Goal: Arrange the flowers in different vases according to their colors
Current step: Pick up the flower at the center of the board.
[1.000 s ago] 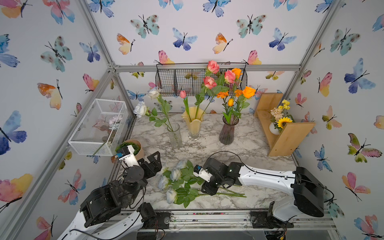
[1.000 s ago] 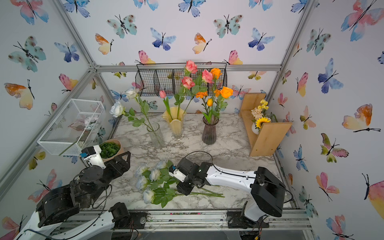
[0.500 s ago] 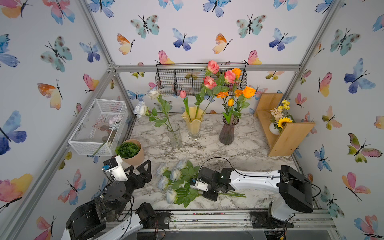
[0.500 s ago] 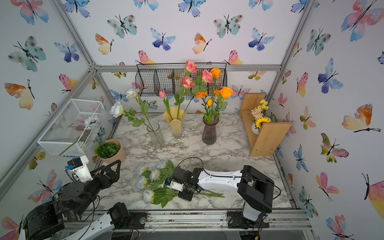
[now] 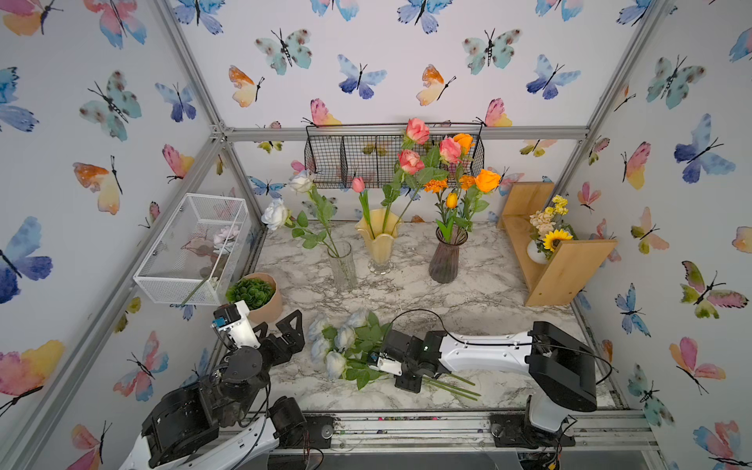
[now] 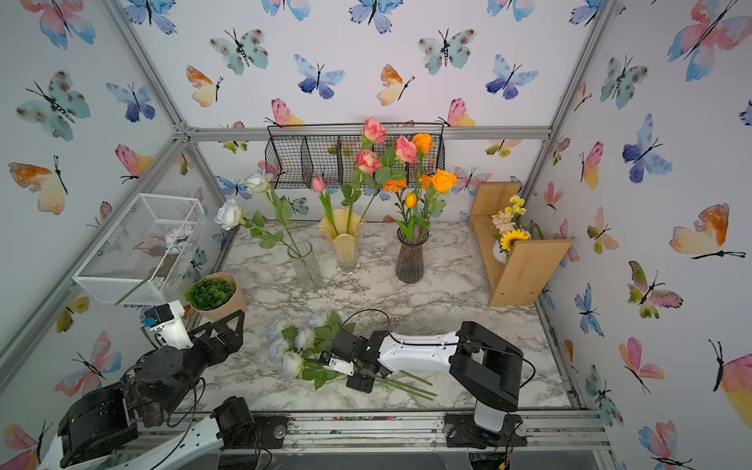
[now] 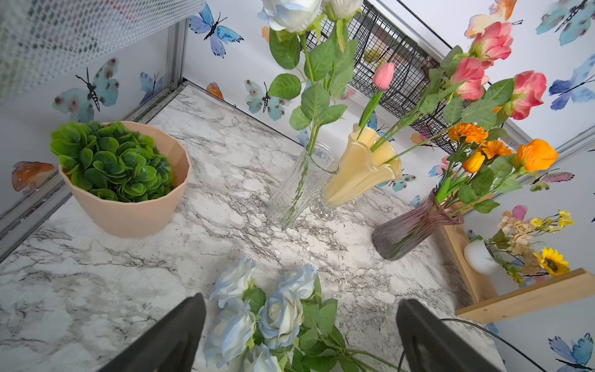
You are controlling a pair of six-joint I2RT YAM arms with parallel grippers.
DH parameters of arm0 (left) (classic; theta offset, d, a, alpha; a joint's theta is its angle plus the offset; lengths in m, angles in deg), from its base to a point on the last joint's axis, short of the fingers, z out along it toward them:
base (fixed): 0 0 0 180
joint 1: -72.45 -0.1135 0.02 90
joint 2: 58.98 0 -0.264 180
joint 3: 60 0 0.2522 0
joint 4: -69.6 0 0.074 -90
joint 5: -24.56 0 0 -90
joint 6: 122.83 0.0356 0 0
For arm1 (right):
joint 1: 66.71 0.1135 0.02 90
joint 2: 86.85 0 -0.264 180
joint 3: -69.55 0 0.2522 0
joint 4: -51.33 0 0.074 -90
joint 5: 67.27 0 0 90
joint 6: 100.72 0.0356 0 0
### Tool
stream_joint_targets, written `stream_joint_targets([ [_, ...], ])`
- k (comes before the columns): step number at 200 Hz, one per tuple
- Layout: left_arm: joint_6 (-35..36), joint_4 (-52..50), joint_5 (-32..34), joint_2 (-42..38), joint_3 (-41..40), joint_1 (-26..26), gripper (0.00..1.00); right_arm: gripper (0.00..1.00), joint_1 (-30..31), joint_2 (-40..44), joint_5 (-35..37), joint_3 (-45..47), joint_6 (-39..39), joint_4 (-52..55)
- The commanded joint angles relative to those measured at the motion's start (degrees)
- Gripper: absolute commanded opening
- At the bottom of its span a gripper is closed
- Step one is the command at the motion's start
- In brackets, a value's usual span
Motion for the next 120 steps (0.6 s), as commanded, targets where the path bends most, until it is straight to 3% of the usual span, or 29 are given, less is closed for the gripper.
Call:
stream_joint_targets([
  [1,-0.11,1.84,1.14,-0.22,-1.68,0.31,0.99,0.03,0.31,2.50,3.84,-1.31,-1.40,1.00],
  [59,0.11,2.44,1.62,-1.18,-2.91,0.26,0.99,0.03,-0.16,3.36,10.98,0.38,-8.84,-3.64],
  [120,-1.23,1.73,2.97,-6.19,-3.34,0.30,0.99,0.03,-3.76,6.51,8.22,-2.17,-9.95,-2.96],
])
